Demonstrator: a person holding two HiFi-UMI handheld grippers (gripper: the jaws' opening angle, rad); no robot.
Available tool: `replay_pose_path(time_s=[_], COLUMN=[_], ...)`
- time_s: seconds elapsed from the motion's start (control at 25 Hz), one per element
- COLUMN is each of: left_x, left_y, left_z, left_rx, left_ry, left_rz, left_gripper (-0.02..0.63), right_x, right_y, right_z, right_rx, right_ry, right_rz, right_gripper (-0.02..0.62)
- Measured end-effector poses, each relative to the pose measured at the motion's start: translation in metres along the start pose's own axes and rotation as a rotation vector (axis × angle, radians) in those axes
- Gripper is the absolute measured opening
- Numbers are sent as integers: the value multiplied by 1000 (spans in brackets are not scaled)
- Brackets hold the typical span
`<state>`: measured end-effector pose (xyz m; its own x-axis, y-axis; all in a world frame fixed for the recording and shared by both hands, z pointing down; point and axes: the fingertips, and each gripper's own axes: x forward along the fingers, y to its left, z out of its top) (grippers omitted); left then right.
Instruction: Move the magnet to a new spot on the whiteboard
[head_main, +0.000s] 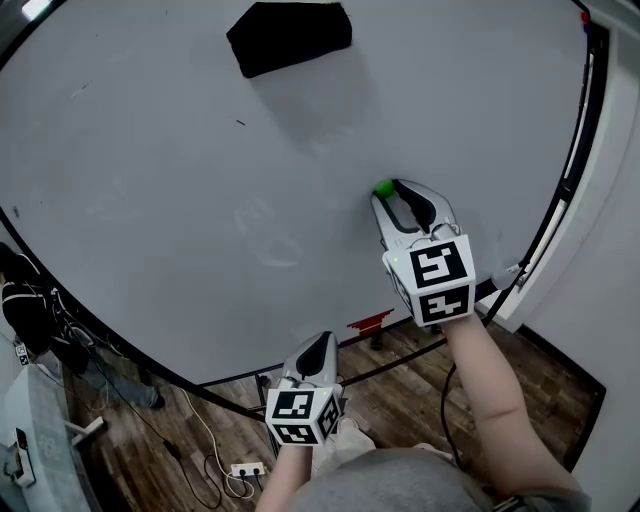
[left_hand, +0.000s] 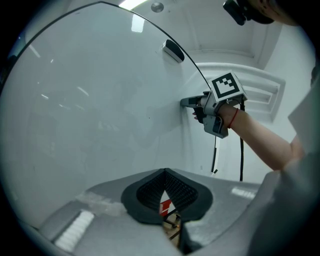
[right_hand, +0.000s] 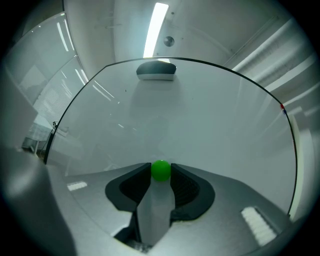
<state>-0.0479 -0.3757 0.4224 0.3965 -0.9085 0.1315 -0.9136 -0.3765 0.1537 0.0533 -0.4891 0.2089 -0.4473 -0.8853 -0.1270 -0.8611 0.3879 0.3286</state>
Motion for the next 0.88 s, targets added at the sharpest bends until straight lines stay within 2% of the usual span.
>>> replay_pose_path(time_s=[0.48,0.88], left_x=[-9,-31], left_y=[-18,-39], left_z=[-4,-14], left_rx=[-1,-2], left_ry=[-9,-18], left_rz=[5,42], left_gripper=[5,5], right_x=[-34,-73], right_y=[8,14], right_z=[0,-1], right_rx=[16,24], right_ry=[-21,-37], right_rz=[26,53], right_gripper=[123,123])
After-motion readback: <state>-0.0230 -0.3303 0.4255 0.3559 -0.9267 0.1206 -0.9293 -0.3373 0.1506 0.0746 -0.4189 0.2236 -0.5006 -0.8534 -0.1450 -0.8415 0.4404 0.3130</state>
